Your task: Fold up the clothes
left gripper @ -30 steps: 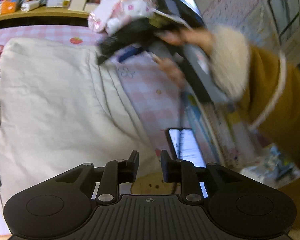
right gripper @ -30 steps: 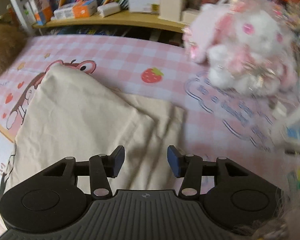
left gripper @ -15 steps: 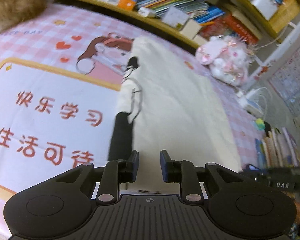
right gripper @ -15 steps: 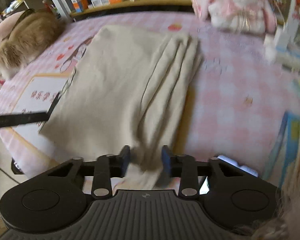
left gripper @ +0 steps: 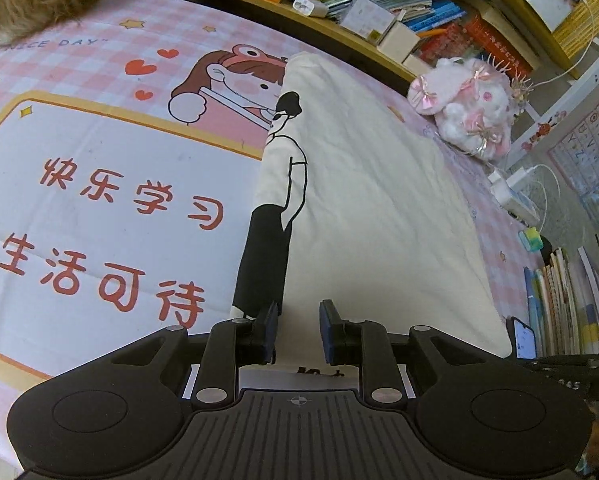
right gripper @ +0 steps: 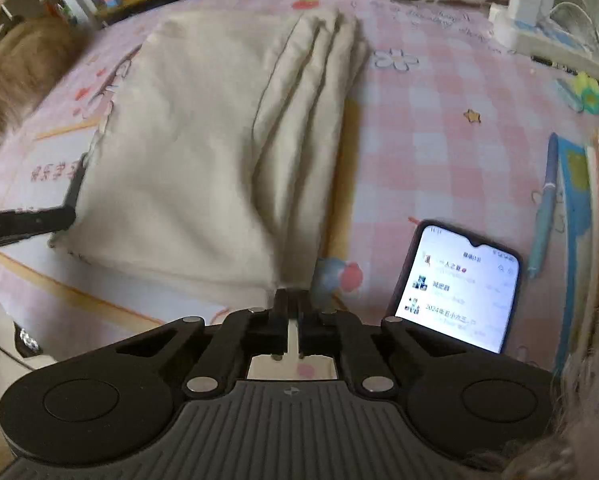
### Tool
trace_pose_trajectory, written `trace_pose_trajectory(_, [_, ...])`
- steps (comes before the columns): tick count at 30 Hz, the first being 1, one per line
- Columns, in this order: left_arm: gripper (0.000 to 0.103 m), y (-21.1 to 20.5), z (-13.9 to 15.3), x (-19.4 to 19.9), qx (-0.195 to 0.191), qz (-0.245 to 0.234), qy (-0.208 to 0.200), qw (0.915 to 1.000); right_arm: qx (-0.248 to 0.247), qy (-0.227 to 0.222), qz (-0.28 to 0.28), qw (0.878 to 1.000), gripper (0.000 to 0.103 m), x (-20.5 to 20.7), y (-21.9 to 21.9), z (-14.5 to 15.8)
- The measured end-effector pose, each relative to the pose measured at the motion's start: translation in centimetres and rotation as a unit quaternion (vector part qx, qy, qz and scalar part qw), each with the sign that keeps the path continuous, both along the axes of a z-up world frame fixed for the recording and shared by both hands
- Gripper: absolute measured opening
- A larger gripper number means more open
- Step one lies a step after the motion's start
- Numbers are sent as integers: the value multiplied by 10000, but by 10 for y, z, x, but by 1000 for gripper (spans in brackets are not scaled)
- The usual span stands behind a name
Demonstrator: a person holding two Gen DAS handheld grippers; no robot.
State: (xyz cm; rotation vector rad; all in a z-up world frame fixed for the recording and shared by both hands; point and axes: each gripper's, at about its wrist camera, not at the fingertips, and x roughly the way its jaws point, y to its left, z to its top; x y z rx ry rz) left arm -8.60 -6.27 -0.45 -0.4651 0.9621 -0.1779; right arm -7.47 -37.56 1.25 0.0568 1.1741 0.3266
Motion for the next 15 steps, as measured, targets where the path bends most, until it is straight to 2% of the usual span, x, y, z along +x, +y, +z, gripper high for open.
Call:
trace_pose_trajectory(1, [23, 0, 1, 0, 30, 2, 8, 10000, 20, 58, -18, 10000, 4, 1, 0, 2])
trace_pose_trajectory(6, [23, 3, 14, 0, 37, 23, -144, 9999, 69, -400, -40, 9992, 7, -1, -4, 30])
trace_pose_trajectory(10, [23, 15, 21, 11, 16, 45, -248, 9997, 177, -768, 81, 9969, 37, 2, 7, 42])
trace_pose_trajectory(12, [23, 20, 22, 20, 52, 6, -257, 9997, 50, -716, 218, 9972, 37, 7, 17, 33])
trace_pose_trajectory(13, [23, 23, 23, 25, 70, -13, -262, 9996, -39, -653, 277, 9975, 31, 9, 23, 27])
trace_pose_trajectory(14, [23, 26, 24, 29, 86, -31, -269, 9996, -176, -548, 336, 9978, 8, 11, 28, 17])
trace_pose_trajectory(15, [23, 29, 25, 34, 94, -42, -293, 9995, -315, -505, 327, 9977, 6, 11, 30, 14])
